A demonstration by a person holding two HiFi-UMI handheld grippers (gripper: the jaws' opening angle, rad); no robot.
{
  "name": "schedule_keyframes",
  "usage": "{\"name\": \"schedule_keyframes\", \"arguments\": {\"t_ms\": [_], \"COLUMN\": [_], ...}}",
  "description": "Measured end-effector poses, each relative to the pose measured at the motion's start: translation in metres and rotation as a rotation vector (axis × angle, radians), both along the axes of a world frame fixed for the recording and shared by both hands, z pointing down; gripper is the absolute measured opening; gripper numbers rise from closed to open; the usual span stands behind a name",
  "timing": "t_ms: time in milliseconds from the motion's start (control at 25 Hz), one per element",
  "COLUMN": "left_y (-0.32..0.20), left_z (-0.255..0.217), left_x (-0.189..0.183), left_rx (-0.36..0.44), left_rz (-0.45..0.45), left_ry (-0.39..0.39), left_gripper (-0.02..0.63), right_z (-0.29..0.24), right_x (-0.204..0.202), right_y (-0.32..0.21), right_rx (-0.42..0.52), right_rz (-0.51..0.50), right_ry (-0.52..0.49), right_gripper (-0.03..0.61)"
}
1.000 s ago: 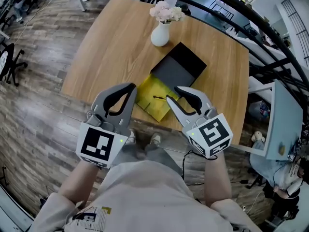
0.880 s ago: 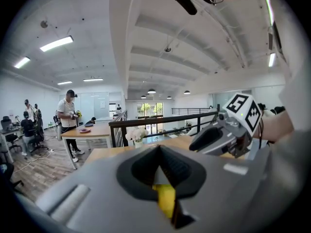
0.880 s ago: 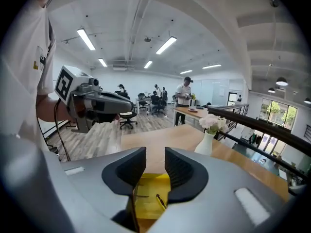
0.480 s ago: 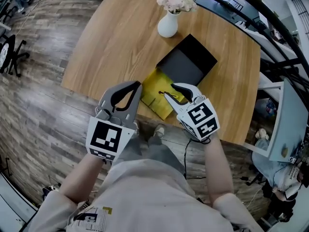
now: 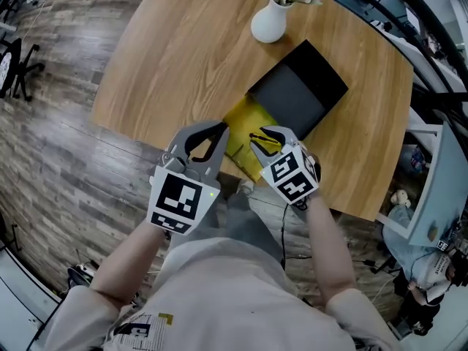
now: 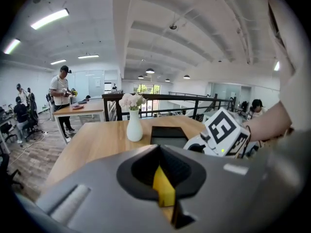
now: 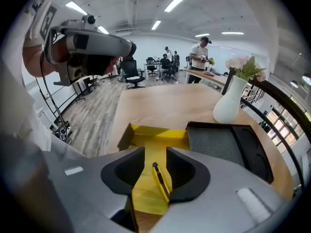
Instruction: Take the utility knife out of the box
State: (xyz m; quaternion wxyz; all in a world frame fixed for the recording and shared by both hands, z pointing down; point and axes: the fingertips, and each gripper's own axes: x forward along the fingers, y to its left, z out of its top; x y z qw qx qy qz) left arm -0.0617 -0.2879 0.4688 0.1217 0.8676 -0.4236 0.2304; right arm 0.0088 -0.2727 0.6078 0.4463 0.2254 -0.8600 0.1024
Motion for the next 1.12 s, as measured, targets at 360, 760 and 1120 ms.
{"name": "schedule_keyframes", "arguments": {"t_ms": [360, 760, 1120], "left_y": [-0.008, -0.005, 0.001], "left_z": [0.060, 0.104, 0.121], "left_x": [-0.002, -0.015, -0.027], "left_rx": [-0.120, -0.225, -0.250], "left_rz": [0.034, -0.033, -0.051], "left_ry": [-0.035, -0.026, -0.065], "left_gripper": [0.002, 0.002, 0.002], "right_z": [0.062, 0.094, 0.105], "right_x": [0.006, 0.009, 0.003], "right_y": [-0.003, -0.005, 0.002], "right_rx": [-0.076, -0.057, -0.074], "right_rz": [-0.049, -0.132, -0.189], "right_ry": [0.129, 0.300, 0.402], "right_gripper": [0.147, 0.144, 0.095]}}
